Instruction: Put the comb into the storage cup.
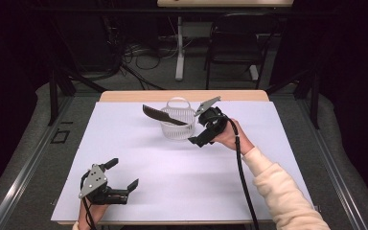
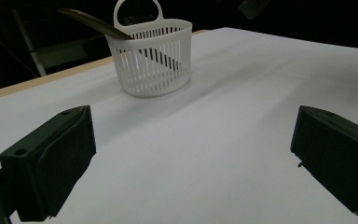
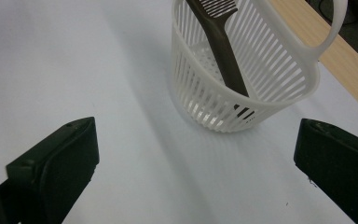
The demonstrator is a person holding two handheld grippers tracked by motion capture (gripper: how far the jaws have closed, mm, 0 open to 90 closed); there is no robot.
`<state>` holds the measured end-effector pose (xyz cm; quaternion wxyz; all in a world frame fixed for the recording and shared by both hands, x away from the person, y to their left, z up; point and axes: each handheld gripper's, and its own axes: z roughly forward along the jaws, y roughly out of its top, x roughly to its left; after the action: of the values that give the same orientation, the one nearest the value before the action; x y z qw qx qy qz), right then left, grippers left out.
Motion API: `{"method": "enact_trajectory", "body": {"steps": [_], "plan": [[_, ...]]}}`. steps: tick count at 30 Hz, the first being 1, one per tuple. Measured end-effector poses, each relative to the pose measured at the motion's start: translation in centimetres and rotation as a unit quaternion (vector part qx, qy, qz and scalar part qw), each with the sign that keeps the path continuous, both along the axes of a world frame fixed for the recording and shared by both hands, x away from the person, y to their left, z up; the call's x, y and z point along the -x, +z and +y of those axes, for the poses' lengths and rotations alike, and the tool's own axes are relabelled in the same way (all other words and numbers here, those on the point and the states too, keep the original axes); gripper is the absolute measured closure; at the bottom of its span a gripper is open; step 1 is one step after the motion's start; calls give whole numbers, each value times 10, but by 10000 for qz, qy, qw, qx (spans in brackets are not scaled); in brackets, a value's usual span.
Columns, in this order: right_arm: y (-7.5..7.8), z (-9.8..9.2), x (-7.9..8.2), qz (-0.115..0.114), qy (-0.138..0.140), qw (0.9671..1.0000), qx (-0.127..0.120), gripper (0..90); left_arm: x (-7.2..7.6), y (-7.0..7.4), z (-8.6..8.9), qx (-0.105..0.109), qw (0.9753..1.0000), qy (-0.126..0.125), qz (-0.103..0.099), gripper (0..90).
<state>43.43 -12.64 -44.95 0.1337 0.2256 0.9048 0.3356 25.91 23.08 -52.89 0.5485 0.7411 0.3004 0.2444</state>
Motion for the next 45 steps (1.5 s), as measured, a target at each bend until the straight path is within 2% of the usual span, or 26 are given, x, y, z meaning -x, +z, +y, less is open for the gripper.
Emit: {"method": "enact_trajectory", "body": {"steps": [5,9,18,45], "plan": [[-1,-8,5,138,5,9999,-90,0,0,0,0,21,10000,12,2,0],[-4,-16,10,217,-13,9997,-61,0,0,0,0,-3,10000,-2,5,0],[-9,-34,25,278,-107,9995,-68,0,0,0,0,1,10000,6,8,0],[-35,-82,74,258,-414,9983,-309,0,0,-1,-1,-6,10000,4,18,0]]}}
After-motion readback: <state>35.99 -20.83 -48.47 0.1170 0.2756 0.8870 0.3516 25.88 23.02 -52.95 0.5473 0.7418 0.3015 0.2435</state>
